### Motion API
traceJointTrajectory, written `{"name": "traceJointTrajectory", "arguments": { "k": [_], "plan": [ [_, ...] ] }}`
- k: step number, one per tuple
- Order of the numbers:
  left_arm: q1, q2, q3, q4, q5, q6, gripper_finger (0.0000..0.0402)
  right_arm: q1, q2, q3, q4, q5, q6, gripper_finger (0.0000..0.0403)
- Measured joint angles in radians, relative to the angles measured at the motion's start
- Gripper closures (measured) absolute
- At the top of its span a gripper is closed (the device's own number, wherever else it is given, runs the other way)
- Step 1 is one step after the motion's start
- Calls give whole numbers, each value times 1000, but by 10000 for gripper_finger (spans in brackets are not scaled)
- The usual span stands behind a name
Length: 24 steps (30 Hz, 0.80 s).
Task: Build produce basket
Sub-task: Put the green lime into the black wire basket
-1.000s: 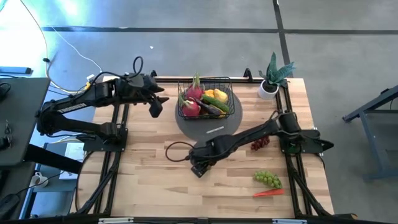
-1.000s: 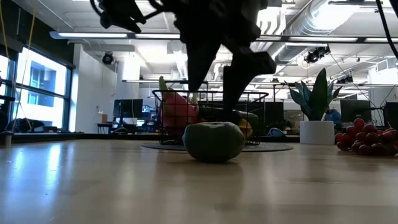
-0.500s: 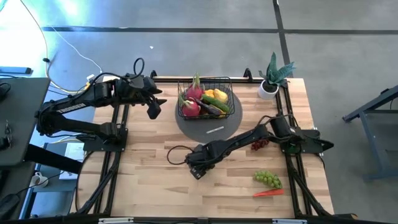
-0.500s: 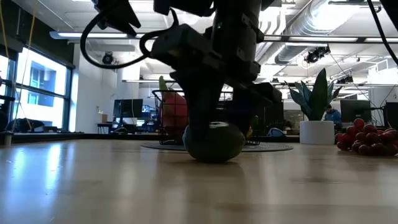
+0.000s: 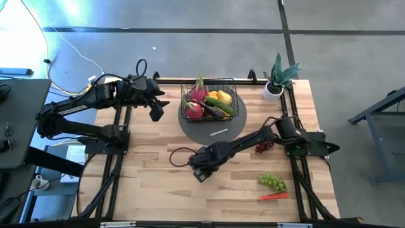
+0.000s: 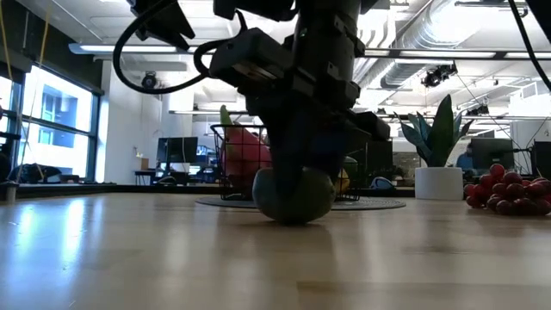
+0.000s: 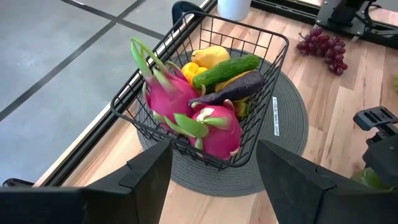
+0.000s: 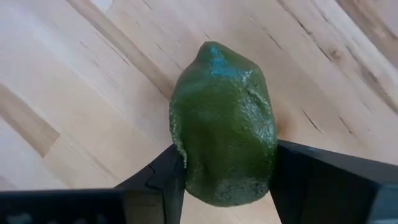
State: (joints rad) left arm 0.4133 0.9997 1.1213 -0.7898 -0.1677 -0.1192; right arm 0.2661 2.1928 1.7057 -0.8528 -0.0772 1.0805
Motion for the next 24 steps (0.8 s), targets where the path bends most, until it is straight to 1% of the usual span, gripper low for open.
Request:
{"name": "traceJointTrajectory", "arguments": {
  "k": [8, 14, 24],
  "plan": [
    [0, 0, 0, 0, 0, 0, 179, -44, -42, 2, -4, 3, -80, 251],
    [0, 0, 0, 0, -1, 0, 179, -98, -99, 2, -10, 40, -159, 251],
    [0, 1, 0, -8, -1, 0, 179, -212, -243, 2, -3, 53, -319, 251]
  ]
}}
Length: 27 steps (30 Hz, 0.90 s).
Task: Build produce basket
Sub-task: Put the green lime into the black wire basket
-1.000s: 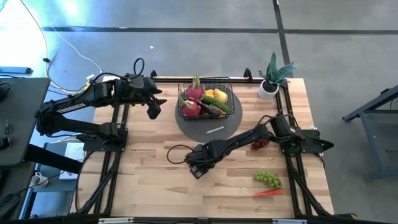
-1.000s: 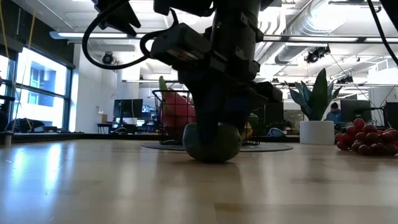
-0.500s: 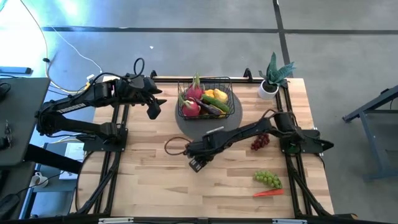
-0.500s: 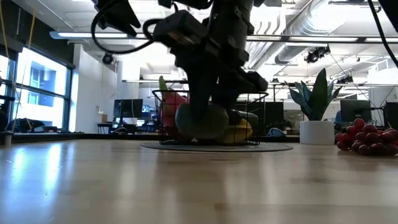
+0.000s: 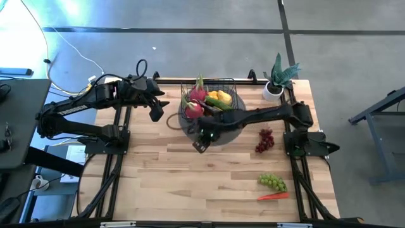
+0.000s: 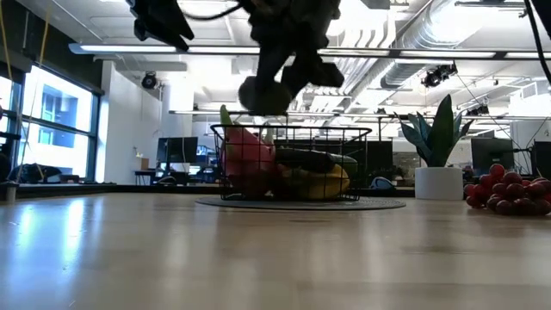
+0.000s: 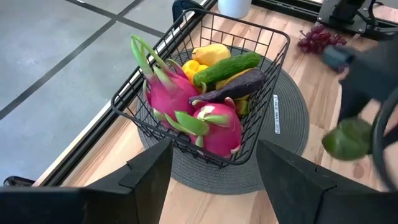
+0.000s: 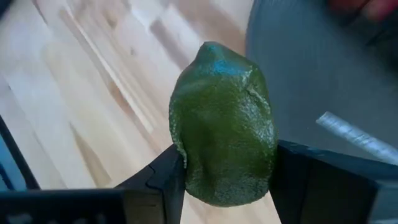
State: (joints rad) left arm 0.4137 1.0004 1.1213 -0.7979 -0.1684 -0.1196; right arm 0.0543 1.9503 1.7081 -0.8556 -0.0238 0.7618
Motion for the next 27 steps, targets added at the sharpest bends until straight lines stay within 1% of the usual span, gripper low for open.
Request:
{"name": "traceJointTrajectory", "arguments": {
  "k": [4, 8, 14, 20, 23, 27],
  "plan": [
    [0, 0, 0, 0, 0, -7, 179, -60, -62, 0, -1, 37, -66, 251],
    [0, 0, 0, 0, 0, -8, 179, -124, -117, 0, -5, 96, -149, 251],
    [0, 0, 0, 1, -6, -13, 179, -216, -160, 0, -20, 178, -303, 251],
    [0, 1, 0, 2, -76, -52, 179, -293, -161, 0, -31, 294, -495, 243],
    [0, 1, 0, 2, -123, -61, 179, -335, -157, -5, -43, 311, -572, 250],
    [0, 1, 0, 12, -172, -61, 179, -388, -140, -5, -49, 311, -671, 250]
  ]
}}
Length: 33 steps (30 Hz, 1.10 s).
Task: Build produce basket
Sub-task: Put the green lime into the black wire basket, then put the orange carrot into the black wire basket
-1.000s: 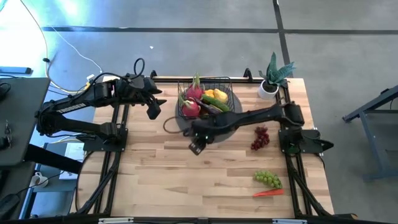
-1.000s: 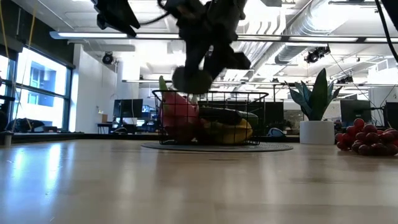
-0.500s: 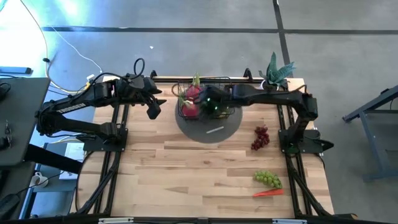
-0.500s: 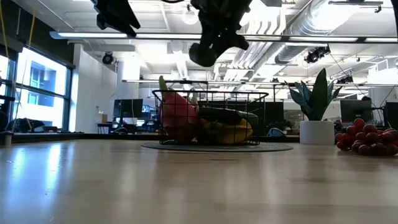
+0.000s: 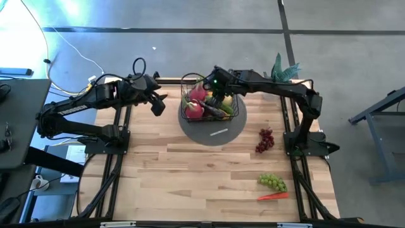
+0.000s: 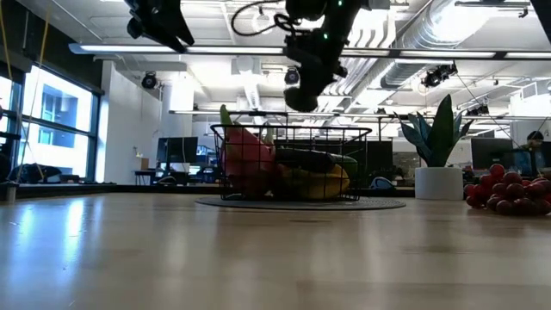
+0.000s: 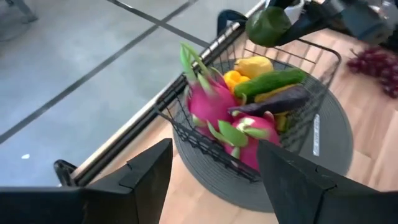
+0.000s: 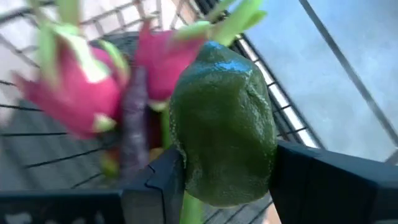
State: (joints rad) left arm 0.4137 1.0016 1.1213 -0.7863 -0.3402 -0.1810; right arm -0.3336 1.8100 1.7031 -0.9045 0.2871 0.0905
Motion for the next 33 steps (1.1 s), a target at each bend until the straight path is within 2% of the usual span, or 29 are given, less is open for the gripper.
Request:
{"name": "traceJointTrajectory", "arguments": {
  "k": [12, 23, 27, 33],
  "plan": [
    [0, 0, 0, 36, -25, -3, 179, -118, 97, 0, -70, -36, -196, 246],
    [0, 0, 0, 35, -30, -3, 179, -160, 140, -1, -104, -37, -229, 234],
    [0, 0, 0, 35, -30, -3, 179, -160, 140, -1, -110, -7, -223, 208],
    [0, 0, 0, 35, -30, -1, 179, -160, 140, -1, -137, -5, -168, 144]
  ]
}}
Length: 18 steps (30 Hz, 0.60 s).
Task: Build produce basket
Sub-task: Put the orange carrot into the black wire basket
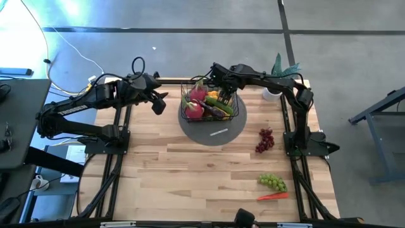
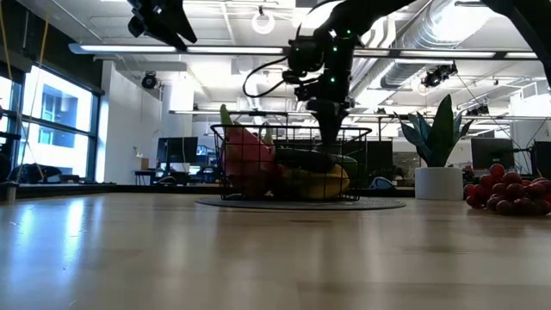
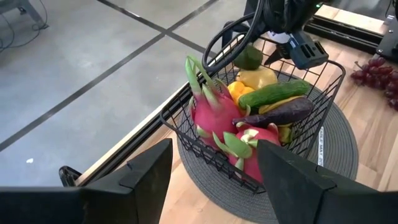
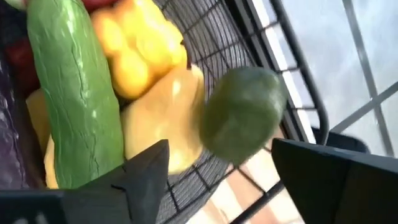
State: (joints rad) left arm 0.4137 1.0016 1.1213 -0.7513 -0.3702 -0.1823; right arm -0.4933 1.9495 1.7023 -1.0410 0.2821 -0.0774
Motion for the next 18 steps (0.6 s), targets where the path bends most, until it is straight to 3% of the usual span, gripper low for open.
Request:
{"name": "traceJointTrajectory", "arguments": {
  "k": [4, 18],
  "plan": [
    [0, 0, 0, 0, 0, 1, 179, 4, 0, 24, -64, -1, 58, 124],
    [0, 0, 0, -9, 27, 12, 179, 109, 0, 187, -224, -48, 345, 121]
  ]
}}
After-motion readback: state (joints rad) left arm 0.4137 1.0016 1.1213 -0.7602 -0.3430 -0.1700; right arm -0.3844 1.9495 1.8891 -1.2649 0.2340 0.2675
